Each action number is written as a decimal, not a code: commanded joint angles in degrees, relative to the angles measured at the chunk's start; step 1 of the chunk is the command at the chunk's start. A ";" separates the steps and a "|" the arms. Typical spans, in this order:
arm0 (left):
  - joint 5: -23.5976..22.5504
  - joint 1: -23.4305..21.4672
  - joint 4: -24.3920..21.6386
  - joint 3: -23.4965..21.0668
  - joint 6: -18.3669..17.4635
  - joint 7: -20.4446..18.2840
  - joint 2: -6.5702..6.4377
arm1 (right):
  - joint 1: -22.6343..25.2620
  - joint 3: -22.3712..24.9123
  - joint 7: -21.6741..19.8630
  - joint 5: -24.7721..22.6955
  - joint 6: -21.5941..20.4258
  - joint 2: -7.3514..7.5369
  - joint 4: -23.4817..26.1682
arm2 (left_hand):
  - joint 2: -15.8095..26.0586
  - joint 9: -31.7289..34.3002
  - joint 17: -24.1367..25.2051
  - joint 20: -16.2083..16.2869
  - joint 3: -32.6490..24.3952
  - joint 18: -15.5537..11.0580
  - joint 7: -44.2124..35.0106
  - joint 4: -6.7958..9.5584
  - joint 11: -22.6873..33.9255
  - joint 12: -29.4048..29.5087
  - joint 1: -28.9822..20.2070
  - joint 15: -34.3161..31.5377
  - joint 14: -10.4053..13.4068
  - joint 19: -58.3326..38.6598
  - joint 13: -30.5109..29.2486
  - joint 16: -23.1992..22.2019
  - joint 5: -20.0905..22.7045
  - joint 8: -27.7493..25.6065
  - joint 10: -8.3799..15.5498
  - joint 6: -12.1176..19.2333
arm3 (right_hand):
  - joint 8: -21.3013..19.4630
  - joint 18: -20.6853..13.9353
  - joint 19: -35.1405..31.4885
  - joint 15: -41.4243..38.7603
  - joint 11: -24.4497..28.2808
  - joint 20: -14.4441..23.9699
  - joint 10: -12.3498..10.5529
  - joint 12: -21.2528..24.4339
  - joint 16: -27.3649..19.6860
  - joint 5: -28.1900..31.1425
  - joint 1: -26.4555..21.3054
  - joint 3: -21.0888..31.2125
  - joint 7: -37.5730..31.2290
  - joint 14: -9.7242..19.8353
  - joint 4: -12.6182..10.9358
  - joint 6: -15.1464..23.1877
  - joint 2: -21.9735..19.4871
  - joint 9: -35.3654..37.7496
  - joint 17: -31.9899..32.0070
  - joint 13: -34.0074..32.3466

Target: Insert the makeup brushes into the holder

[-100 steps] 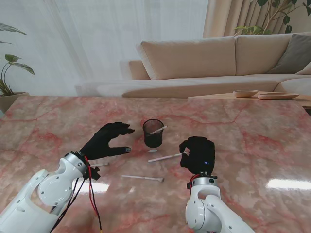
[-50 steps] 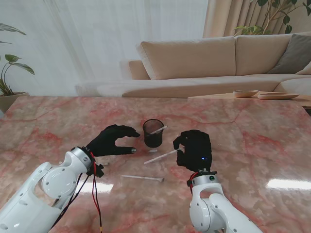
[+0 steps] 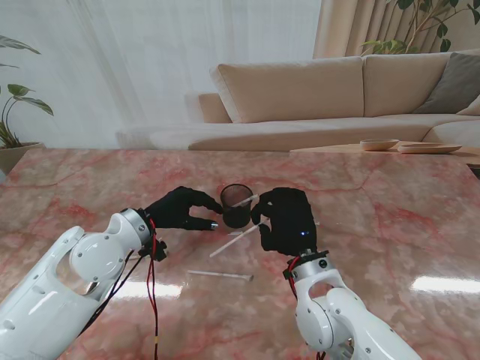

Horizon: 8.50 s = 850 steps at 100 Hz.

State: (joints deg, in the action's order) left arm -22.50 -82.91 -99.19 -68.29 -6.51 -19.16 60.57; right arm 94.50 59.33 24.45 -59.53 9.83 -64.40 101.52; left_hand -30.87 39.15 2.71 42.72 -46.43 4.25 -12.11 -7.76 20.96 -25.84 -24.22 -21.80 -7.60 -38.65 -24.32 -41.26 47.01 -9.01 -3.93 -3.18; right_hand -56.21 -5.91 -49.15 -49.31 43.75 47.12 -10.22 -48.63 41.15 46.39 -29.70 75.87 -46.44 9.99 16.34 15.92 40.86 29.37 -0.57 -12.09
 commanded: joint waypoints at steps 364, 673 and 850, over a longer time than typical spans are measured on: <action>10.02 5.46 11.09 7.40 -4.16 10.48 3.64 | -2.22 0.44 -6.70 -4.95 -4.33 1.58 4.08 | -8.61 37.32 -2.47 -1.78 -4.58 0.15 -41.27 -4.60 -5.49 -15.51 -18.06 -12.76 2.05 -15.18 -23.64 -7.48 8.84 -9.33 6.40 18.31 | 24.28 0.08 9.65 11.65 -18.34 0.14 3.78 18.22 -3.80 -22.41 11.65 -25.26 32.09 -1.69 -11.52 -16.44 -10.52 -16.91 4.55 4.91; 39.75 28.10 59.51 18.53 -7.19 29.77 25.03 | 5.08 9.51 -4.10 4.55 -0.42 0.03 -1.74 | -15.81 34.15 1.69 9.20 -9.40 -8.26 -35.64 -6.52 -13.93 -3.00 -19.02 -4.07 9.29 18.14 -7.64 -1.40 10.85 2.20 15.82 25.99 | 26.79 -0.24 10.11 10.88 -17.30 1.19 3.94 17.06 -2.60 -23.21 13.85 -30.21 33.71 -1.34 -11.80 -15.82 -14.55 -17.21 3.44 4.95; 8.47 -5.08 7.04 -3.59 -10.07 7.70 1.79 | 8.10 7.14 -8.21 3.79 0.65 0.74 0.80 | 11.02 -21.22 -0.76 -20.67 43.00 -8.31 4.09 5.00 -9.96 14.94 -9.15 17.40 11.94 33.15 15.64 22.02 -19.86 1.49 7.91 4.35 | 26.87 2.17 14.72 14.22 -19.45 -0.29 5.56 18.03 -3.36 -21.16 19.11 -37.76 31.79 -3.15 -13.11 -15.95 -14.51 -6.54 0.07 -4.35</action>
State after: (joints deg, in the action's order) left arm -13.51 -86.36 -92.02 -71.59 -16.98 -12.00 62.84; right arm 101.39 67.44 16.87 -56.16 9.56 -63.36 102.44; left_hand -21.30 19.25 1.67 22.22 -5.19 -3.08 -8.48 -4.35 12.18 -11.90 -32.86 -5.59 1.47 -6.45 -9.51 -20.01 27.99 -8.18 3.08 1.32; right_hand -28.25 -4.23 -33.74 -31.30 22.41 44.98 -5.43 -28.18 34.97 23.82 -11.40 39.06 -13.17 6.45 4.61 -0.27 25.23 21.22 -0.60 -15.08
